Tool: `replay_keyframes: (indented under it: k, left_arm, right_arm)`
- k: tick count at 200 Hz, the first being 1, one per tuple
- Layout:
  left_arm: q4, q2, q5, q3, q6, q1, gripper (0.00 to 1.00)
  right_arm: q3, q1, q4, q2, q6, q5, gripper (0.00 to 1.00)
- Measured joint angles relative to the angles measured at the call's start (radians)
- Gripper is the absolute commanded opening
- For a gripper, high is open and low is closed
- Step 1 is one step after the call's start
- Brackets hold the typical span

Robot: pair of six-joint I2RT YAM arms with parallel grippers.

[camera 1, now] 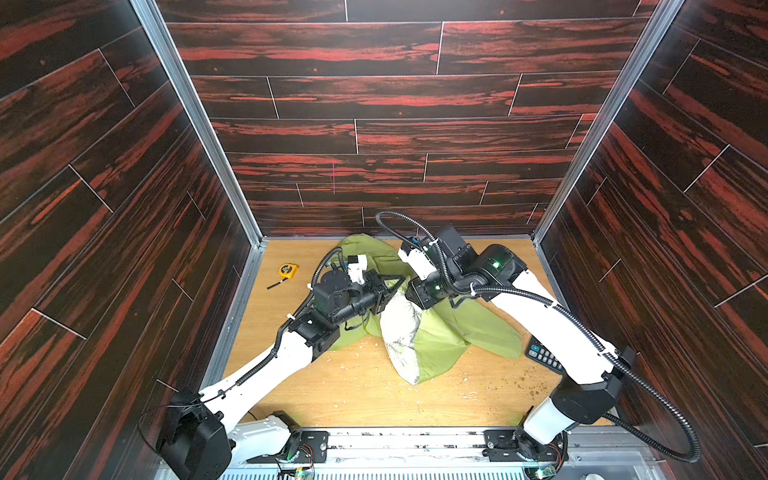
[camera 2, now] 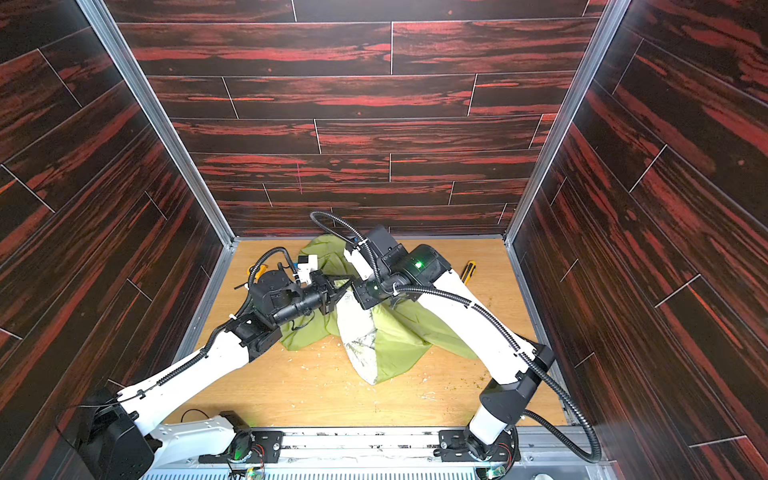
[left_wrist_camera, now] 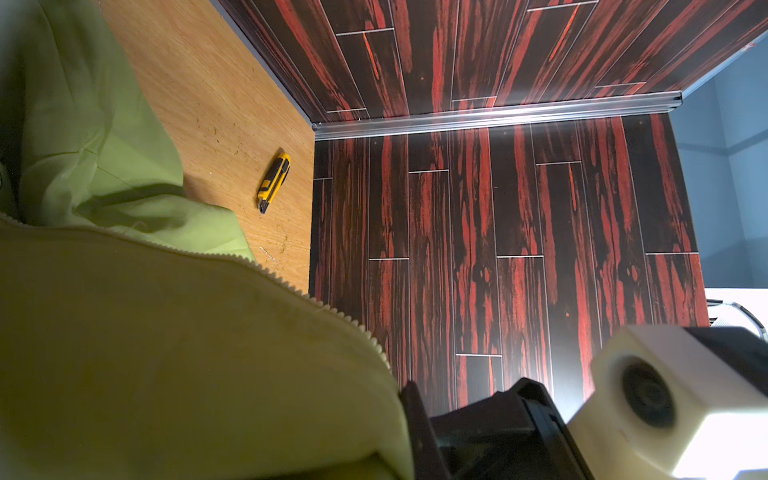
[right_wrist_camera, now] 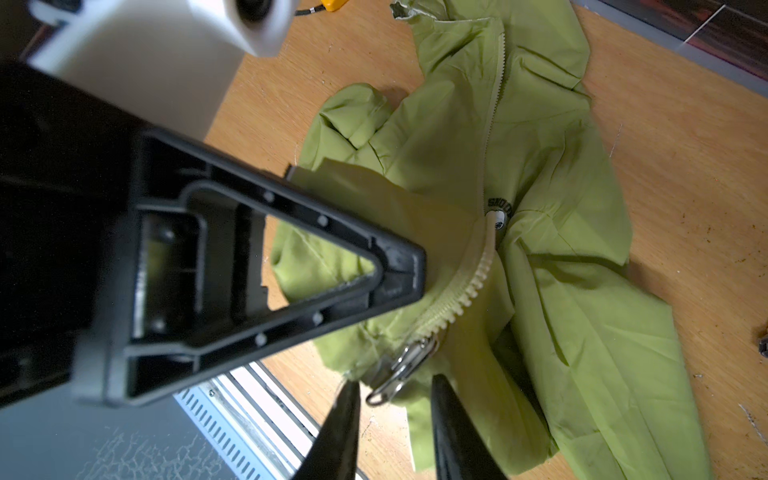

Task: Zip up the jacket
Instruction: 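Grasp the metal zipper pull with the right gripper while left holds the edge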

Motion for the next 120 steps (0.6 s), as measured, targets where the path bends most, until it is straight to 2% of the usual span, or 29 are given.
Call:
replay_keyframes:
  k: [61,120]
  left_arm:
    - [0.0,0.0,0.004,0.0,0.0,0.0,0.0]
    - [0.0,0.0,0.005,0.0,0.0,0.0,0.0]
  right_arm:
    - [-0.028,0.0,0.002,-0.027,0.001,0.001,0.32]
    - [-0.031,0.0,0.002,-0.027,0.001,0.01,0.22]
